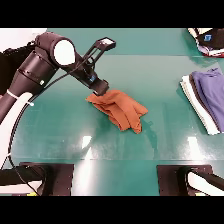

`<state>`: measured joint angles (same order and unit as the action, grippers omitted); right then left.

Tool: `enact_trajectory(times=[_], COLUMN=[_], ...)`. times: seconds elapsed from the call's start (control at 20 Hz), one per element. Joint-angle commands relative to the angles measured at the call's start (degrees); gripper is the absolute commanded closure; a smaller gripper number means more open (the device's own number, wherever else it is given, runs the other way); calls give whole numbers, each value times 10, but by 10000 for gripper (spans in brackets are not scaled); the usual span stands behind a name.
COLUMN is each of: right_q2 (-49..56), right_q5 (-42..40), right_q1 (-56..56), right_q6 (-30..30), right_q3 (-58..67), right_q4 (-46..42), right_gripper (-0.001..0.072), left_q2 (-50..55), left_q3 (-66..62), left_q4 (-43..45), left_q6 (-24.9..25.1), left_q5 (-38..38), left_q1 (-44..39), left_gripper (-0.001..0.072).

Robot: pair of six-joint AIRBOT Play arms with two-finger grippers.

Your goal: Fold the shirts.

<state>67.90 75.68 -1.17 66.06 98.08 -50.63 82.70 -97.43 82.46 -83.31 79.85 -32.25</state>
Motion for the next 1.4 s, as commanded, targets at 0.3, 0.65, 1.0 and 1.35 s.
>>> enact_trajectory(times=[0.3, 0.65, 1.0, 1.35], right_q2=[0, 0, 3, -12], right_q5=[4, 4, 4, 67], right_q1=[0, 0, 0, 0], right_q6=[1, 1, 2, 35], right_q3=[1, 1, 1, -78], right_q4=[-1, -1, 0, -50], right_gripper=[695, 695, 695, 695], left_q2=[13, 14, 22, 8], left_q3=[220, 420, 428, 409], left_q4=[-212, -432, -443, -438], left_q6=[-24, 7, 29, 36], left_q5=[-89, -303, -391, -346], left_q1=[172, 167, 122, 164], left_gripper=[198, 198, 199, 679])
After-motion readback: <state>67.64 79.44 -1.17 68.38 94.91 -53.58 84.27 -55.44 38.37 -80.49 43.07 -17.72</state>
